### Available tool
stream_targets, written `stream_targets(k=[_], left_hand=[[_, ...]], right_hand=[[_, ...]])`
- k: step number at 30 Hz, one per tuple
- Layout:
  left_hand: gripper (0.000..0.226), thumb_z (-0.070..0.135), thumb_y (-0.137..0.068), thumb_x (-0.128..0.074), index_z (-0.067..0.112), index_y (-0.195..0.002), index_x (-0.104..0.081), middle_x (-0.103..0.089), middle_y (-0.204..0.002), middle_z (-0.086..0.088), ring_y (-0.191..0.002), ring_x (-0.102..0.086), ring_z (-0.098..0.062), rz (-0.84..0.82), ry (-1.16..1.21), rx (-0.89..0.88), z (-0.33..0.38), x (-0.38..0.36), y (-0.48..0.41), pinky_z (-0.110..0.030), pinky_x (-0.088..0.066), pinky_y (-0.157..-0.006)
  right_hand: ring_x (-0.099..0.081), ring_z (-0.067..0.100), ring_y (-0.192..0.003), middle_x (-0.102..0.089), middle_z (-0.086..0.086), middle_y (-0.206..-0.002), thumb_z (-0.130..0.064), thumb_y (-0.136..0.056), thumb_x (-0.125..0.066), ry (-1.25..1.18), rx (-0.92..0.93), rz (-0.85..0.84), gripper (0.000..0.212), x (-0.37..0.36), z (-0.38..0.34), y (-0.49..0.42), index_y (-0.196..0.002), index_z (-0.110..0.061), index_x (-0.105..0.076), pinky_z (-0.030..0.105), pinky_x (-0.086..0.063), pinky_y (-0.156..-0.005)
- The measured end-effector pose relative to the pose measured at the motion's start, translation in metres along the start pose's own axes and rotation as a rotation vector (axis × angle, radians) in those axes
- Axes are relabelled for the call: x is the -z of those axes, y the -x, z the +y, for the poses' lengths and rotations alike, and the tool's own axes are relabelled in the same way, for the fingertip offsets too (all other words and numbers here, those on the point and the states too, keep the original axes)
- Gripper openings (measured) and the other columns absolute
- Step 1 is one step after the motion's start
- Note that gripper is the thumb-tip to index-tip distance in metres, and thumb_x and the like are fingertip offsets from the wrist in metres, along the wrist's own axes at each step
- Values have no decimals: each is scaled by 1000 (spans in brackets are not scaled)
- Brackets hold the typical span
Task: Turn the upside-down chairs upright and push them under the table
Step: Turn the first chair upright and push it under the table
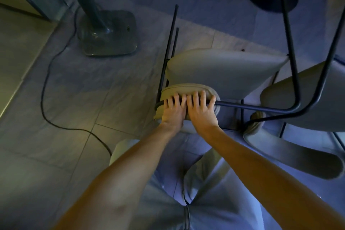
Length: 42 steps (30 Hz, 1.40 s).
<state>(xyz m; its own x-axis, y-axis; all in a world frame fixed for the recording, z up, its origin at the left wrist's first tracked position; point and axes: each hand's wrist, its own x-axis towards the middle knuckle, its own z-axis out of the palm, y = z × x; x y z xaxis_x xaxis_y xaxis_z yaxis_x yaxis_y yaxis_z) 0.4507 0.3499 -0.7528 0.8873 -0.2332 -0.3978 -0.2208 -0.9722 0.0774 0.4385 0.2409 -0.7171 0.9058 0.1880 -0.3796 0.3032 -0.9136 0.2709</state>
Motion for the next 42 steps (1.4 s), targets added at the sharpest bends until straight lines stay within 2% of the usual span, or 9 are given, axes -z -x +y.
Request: stream_targets(k=[6,10,14,18,22,26,30,35,42], left_hand=[[96,19,-79,-73,12,-142,-2,-35,-148,-21,-130,-42,-38,8,37,39,0,17,-3,-50,-35,-111],[83,19,-90,-62,11,-147,-1,-32,-150,-22,-133,-39,-39,0,53,43,1,45,-6,-50,-33,-113],[97,19,-84,-70,10,-155,-4,-28,-150,-20,-135,-35,-38,-39,50,25,-3,90,-16,-47,-29,-115],[95,17,-86,-68,10,-155,-3,-31,-147,-20,-135,-35,-38,-80,90,56,-7,135,-32,-46,-35,-111],[80,8,-89,-60,7,-154,-13,-25,-153,-23,-137,-34,-41,-113,292,98,-13,175,-45,-51,-40,-106],[91,21,-92,-57,-1,-153,6,-21,-152,-27,-137,-28,-42,-220,146,47,-26,197,-68,-46,-29,-114],[90,24,-93,-54,-7,-150,8,-20,-153,-28,-135,-32,-43,-229,15,-38,-42,211,-84,-48,-26,-114],[93,26,-91,-59,-1,-153,5,-23,-152,-26,-136,-32,-42,-246,106,-23,-59,245,-116,-46,-32,-113],[100,26,-88,-62,-3,-151,9,-32,-145,-31,-129,-42,-42,-290,134,-53,-62,308,-159,-49,-41,-105]], right_hand=[[-19,47,-147,-23,24,-160,-21,-98,-28,-45,88,40,63,16,17,-3,-157,-6,-14,72,-23,-110],[-6,44,-150,-14,24,-162,-20,-98,-52,-93,116,30,77,46,35,-4,-157,-5,-6,72,-11,-112],[4,42,-151,-5,22,-164,-14,-101,-43,-142,164,17,71,86,58,-14,-157,-4,1,71,-6,-114],[4,42,-151,-4,22,-164,-14,-103,-41,-149,202,0,70,129,80,-33,-157,-4,2,70,-7,-115],[2,41,-151,-7,19,-164,-14,-104,-37,-151,224,-64,66,171,97,-59,-157,-4,0,71,-7,-114],[1,41,-151,-9,19,-163,-11,-104,-33,-148,259,-110,60,197,99,-89,-157,-5,-5,72,-7,-113],[-3,42,-150,-12,19,-162,-14,-105,-32,-190,239,-159,59,213,97,-105,-157,-7,-7,71,-7,-114],[-6,40,-150,-18,16,-160,-15,-99,-49,-210,212,-206,71,255,112,-139,-157,-9,-10,71,-7,-114],[-6,36,-150,-20,10,-158,-9,-84,-67,-245,215,-256,91,301,151,-180,-157,-12,-12,69,-8,-114]])
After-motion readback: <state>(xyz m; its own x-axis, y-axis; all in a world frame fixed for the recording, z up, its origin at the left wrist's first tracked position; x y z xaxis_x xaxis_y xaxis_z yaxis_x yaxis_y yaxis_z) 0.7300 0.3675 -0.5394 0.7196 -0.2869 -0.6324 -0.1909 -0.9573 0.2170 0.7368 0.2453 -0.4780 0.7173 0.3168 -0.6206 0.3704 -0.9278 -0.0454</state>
